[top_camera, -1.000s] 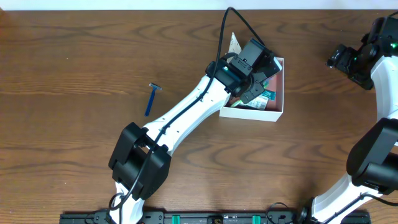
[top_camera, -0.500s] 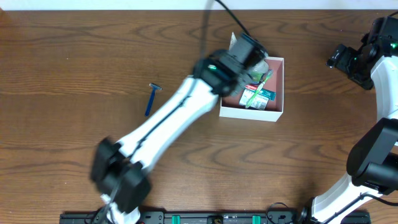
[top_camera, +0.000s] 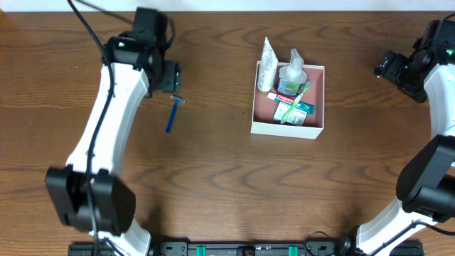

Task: Pack container
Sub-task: 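Move left gripper to the blue razor and grasp it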

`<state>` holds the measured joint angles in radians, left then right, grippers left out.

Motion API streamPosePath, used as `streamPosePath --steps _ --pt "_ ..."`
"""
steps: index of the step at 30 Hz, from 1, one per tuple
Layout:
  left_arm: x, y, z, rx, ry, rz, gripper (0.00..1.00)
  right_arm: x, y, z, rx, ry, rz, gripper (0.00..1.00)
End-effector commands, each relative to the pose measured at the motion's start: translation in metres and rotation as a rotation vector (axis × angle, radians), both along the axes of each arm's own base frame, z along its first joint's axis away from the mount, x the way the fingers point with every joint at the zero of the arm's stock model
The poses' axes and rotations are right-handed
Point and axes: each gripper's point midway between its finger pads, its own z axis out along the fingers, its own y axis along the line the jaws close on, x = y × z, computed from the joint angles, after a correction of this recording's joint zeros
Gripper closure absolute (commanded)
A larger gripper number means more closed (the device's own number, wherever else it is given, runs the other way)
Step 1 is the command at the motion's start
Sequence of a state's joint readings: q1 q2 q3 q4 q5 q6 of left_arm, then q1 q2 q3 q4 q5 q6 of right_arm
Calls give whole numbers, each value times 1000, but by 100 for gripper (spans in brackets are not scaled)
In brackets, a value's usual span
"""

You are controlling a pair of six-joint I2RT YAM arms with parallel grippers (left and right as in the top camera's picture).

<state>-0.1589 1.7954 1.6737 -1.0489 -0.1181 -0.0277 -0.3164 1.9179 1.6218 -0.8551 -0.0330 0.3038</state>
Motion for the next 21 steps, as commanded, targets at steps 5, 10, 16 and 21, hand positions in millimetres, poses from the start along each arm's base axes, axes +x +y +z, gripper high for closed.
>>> streamPosePath --steps 5,10,16,21 --pt "-26 5 -92 -54 269 103 18 -1 1 -2 3 6 -8 1" --pt "-33 0 -124 -73 356 102 18 -1 1 -2 3 6 -8 1" --pt "-25 -1 -145 -69 366 82 18 -1 1 -2 3 6 -8 1" --pt "-26 -11 -156 -117 394 18 18 -1 1 -2 3 6 -8 1"
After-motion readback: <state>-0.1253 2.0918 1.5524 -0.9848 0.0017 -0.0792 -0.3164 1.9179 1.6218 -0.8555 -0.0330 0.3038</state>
